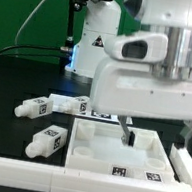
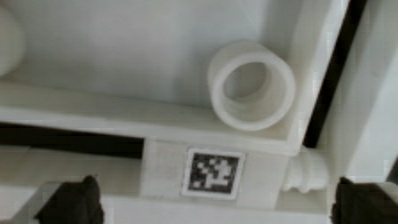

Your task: Assemble square table

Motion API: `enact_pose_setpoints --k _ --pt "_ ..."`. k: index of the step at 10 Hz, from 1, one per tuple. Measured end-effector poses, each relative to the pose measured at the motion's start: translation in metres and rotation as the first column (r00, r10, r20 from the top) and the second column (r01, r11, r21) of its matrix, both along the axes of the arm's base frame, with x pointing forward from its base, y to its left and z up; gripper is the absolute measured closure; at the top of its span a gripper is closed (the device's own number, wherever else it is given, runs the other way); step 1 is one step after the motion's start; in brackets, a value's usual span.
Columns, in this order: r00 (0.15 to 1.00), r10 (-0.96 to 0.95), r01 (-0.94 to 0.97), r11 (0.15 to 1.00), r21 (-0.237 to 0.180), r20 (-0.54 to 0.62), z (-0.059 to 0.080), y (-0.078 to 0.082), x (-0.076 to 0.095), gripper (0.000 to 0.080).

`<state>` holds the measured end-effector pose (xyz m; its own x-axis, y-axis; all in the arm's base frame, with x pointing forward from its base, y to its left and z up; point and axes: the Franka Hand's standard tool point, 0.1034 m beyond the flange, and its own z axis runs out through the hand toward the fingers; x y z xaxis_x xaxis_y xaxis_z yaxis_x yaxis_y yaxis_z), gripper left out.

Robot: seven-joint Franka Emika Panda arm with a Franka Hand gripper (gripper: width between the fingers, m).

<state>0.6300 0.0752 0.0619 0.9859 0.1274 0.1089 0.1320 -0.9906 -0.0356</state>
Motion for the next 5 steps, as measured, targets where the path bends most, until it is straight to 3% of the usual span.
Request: enact_pose_setpoints --k 5 --pt "1.000 0.014 -0.014 1.000 -0.002 -0.011 0.0024 -0.0054 0.0040 0.0150"
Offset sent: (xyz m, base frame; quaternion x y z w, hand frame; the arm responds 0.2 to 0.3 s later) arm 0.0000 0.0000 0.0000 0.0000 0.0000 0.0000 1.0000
